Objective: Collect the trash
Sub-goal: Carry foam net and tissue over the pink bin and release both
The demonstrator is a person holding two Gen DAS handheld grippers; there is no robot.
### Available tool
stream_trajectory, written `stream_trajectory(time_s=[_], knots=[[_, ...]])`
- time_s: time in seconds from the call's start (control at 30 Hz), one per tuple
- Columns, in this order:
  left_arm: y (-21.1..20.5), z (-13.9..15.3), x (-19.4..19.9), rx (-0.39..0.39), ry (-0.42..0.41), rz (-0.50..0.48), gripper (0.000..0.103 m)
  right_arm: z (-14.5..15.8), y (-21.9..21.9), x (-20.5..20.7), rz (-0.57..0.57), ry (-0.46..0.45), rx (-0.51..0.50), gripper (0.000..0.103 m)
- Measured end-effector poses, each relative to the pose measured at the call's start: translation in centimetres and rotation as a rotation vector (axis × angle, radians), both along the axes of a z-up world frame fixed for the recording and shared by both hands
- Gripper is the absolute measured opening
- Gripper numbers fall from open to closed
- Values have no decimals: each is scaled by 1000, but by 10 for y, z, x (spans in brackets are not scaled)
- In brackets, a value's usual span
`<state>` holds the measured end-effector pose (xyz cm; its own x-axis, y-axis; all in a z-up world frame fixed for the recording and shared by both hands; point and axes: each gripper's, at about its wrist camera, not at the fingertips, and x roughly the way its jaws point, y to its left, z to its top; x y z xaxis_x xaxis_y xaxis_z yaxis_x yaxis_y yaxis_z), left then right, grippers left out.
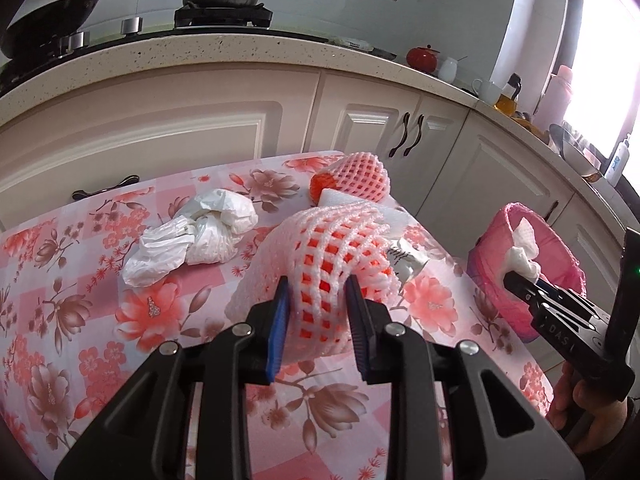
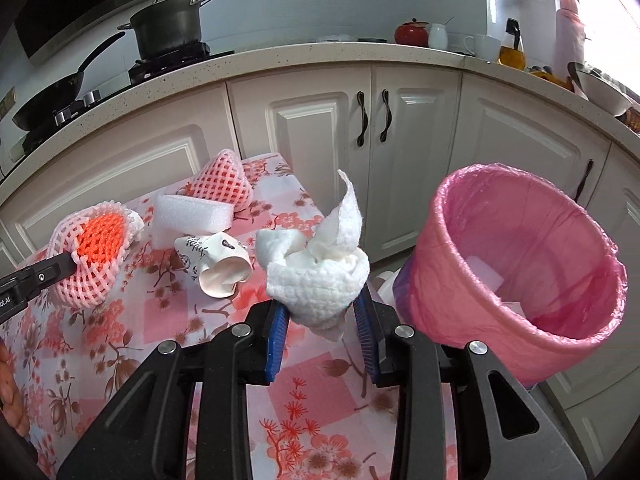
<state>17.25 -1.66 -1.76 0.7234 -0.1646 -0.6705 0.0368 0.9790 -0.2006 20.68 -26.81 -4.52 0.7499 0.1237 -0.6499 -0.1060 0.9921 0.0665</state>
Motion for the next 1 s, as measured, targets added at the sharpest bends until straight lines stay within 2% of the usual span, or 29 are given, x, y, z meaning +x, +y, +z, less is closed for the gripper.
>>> stream_trajectory(time_s=[0.57, 1.0], knots=[[-100, 35, 24, -6, -70, -166, 27, 29, -72, -10, -129, -80, 3, 31], [-164, 48, 45, -21, -98, -263, 27, 40, -126, -13, -212, -114, -7, 31]])
